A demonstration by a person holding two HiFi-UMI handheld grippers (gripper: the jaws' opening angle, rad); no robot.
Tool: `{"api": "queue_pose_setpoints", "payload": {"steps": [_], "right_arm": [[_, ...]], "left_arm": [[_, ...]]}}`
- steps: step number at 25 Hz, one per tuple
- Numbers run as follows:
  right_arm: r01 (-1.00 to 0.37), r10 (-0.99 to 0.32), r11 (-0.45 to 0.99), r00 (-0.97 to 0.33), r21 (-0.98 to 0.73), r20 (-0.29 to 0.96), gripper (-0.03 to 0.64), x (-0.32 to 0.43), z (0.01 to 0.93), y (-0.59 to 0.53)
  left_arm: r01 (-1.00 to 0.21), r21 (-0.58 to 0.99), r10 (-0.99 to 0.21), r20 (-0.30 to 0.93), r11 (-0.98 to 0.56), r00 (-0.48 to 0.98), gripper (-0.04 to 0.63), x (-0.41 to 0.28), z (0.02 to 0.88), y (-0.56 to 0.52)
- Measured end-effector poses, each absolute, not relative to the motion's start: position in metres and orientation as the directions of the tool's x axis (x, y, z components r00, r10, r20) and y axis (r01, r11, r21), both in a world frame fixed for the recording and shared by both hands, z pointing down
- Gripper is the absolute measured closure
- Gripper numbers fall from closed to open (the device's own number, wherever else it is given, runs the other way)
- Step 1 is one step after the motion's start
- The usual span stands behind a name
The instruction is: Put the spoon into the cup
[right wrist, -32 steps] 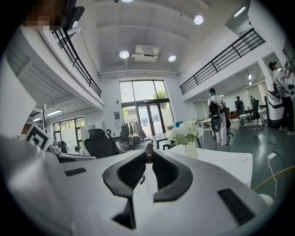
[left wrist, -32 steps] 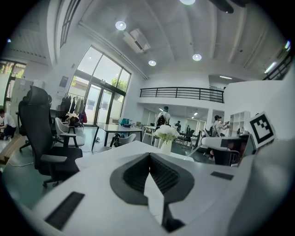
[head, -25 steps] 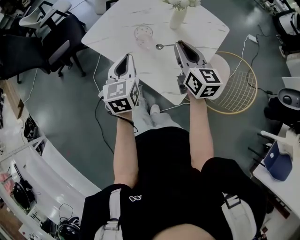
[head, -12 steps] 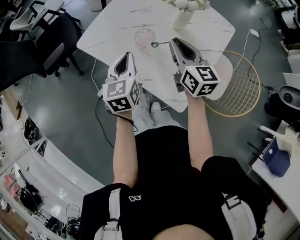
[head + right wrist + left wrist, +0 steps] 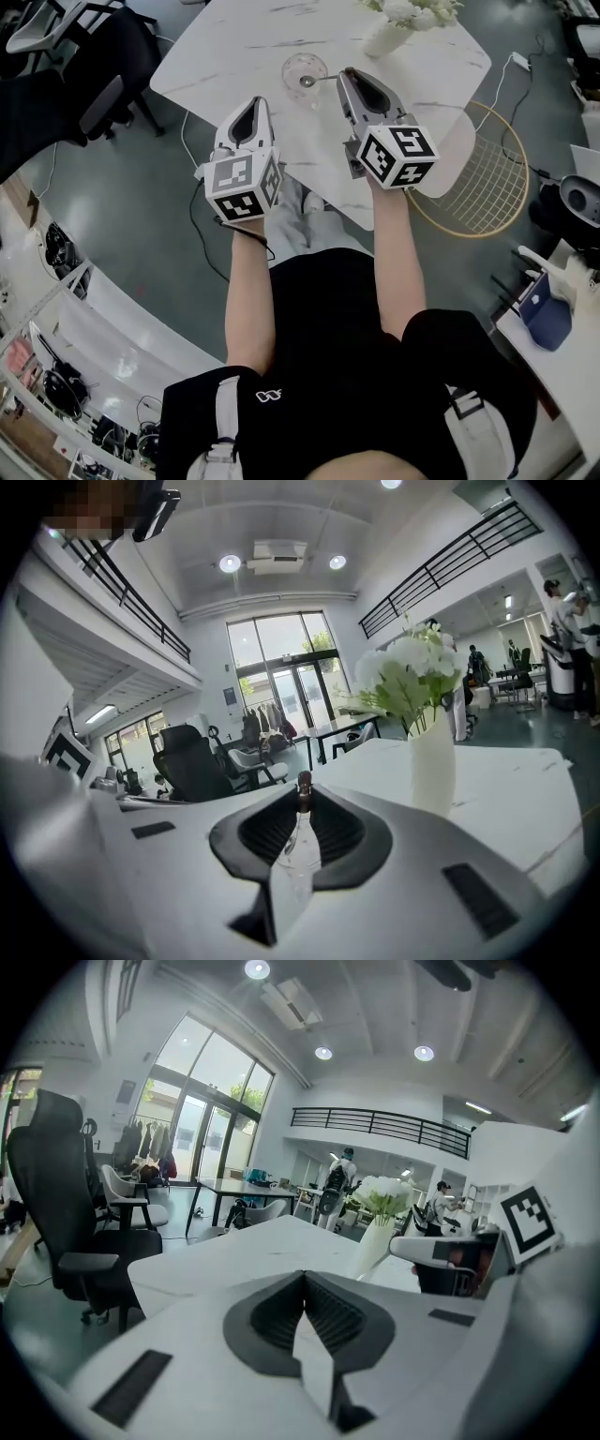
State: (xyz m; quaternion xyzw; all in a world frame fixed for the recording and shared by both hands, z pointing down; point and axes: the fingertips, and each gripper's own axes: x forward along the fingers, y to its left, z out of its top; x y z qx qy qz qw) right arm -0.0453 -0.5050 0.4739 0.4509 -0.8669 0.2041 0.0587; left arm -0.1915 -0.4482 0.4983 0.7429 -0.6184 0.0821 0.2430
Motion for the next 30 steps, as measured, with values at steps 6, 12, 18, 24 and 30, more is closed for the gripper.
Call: {"api": "queue_pose_setpoints", "payload": {"steps": [6,12,18,24,30], "right_arm": [[-0.811,-0.744,0.490,-0.580,-0.320,0.331,0.568,-0.057,0.499,-0.515],[-0.818,-0.727,0.477,-0.572,-0.322,0.380,0.568,-0.073,0.525,-0.524],[-0.823,-0.716,0.460,-0.566,-0.333,0.409,0.568,-0.083,0.549,-0.515],[-0.833,-0.724,0.445,-0.551,-0.329,0.416,0.568,-0.084,0.554,-0.519],[-0.867,-0.734,0.435,-0.498,-0.243,0.463,0.559,-0.075,0.563,-0.527]], "left_arm": [[-0.959,0.258,-0.862,0.454,-0.114,0.225,0.578,-0.200,0.513,-0.455],[-0.955,0.276,-0.842,0.486,-0.107,0.235,0.578,-0.211,0.531,-0.466],[-0.954,0.279,-0.836,0.495,-0.106,0.238,0.578,-0.218,0.541,-0.466],[-0.954,0.276,-0.829,0.502,-0.115,0.245,0.578,-0.218,0.542,-0.470],[-0.952,0.281,-0.823,0.507,-0.123,0.256,0.578,-0.216,0.545,-0.479]]}}
